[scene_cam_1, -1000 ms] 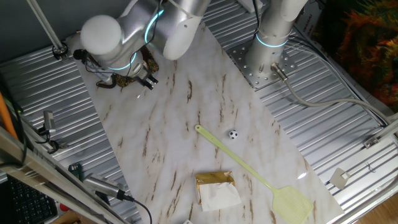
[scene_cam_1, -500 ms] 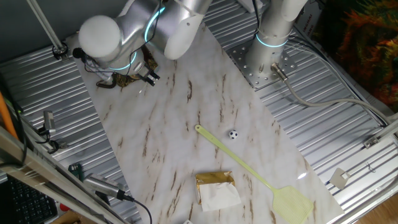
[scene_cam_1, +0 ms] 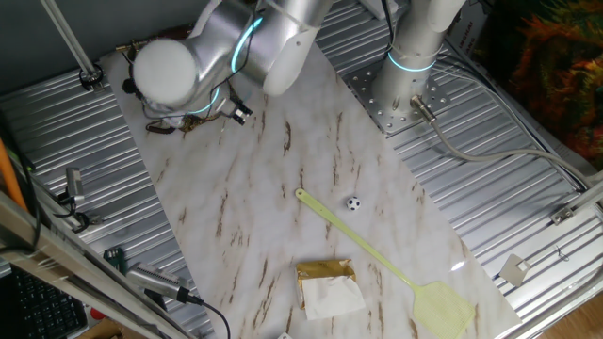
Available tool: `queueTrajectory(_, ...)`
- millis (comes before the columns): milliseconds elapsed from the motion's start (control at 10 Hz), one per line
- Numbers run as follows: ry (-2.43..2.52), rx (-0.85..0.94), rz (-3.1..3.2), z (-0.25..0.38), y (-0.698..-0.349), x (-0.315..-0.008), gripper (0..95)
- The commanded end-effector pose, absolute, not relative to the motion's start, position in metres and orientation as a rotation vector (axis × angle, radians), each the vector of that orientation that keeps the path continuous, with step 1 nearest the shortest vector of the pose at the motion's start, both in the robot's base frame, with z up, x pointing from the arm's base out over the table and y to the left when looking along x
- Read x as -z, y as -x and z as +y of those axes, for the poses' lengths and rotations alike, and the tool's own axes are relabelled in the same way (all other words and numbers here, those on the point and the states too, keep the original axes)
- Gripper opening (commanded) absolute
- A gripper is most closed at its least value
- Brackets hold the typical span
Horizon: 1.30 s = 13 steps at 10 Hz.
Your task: Dial a number on an old rotary phone
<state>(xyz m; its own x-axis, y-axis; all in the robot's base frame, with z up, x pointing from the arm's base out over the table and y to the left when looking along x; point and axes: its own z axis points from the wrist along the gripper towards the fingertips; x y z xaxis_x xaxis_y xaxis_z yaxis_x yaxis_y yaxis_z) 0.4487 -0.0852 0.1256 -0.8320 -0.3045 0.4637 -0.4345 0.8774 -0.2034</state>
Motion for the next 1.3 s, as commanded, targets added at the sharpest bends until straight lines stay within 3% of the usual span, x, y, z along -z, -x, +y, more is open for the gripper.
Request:
queueTrajectory(100, -0.541, -0.426, -2.606, -0.0895, -0.4457, -0.1305, 0.0)
queueTrajectory(1300, -0.553, -0.637, -2.445, -0.0977, -0.4380, -0.1383, 0.0)
